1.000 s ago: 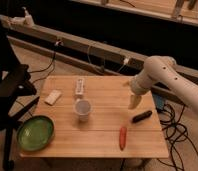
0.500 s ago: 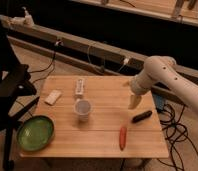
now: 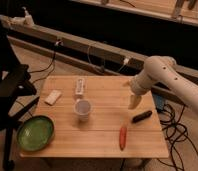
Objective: Place the eraser in the ceramic cup
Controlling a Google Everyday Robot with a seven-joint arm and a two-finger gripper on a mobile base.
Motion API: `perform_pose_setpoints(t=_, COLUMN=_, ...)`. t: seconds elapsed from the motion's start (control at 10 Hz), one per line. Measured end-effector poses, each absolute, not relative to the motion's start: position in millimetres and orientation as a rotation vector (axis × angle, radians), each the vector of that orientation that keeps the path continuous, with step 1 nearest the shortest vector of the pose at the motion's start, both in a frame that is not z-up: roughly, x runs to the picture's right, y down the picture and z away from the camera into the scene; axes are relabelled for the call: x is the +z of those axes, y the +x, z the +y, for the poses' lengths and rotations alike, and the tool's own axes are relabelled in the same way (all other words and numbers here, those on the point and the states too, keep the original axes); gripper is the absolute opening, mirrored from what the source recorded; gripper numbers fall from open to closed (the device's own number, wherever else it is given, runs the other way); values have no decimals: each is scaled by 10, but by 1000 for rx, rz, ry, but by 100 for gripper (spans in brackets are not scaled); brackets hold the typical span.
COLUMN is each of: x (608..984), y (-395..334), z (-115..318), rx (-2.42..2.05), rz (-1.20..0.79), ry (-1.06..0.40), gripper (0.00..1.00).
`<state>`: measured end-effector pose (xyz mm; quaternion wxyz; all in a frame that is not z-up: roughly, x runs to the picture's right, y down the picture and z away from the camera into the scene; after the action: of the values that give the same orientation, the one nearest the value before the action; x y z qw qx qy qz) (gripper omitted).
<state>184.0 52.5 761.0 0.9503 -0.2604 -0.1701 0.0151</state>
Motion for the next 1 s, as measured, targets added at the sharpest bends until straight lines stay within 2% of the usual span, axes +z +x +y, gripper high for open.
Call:
perform_pose_setpoints(t=0.1, x=7560, y=1865, z=572, rx=11, rz=-342, ry=-540, gripper=54)
perform_pose_setpoints(t=0.2, x=7563, y=1845, z=578, rx=9, rz=-345, ry=-537, gripper=47)
perform_pose_setpoints(t=0.3, x=7594, y=1825, z=565, rx=16, rz=-346, ry=-535, gripper=45)
perform_pose_setpoints(t=0.6, x=7683, y=1877, z=586, rx=15, rz=-342, ry=-535, gripper=45)
perform_pose_setpoints(t=1.0, x=7588, y=1922, z=690, rx=31, rz=-318, ry=-554, gripper=45)
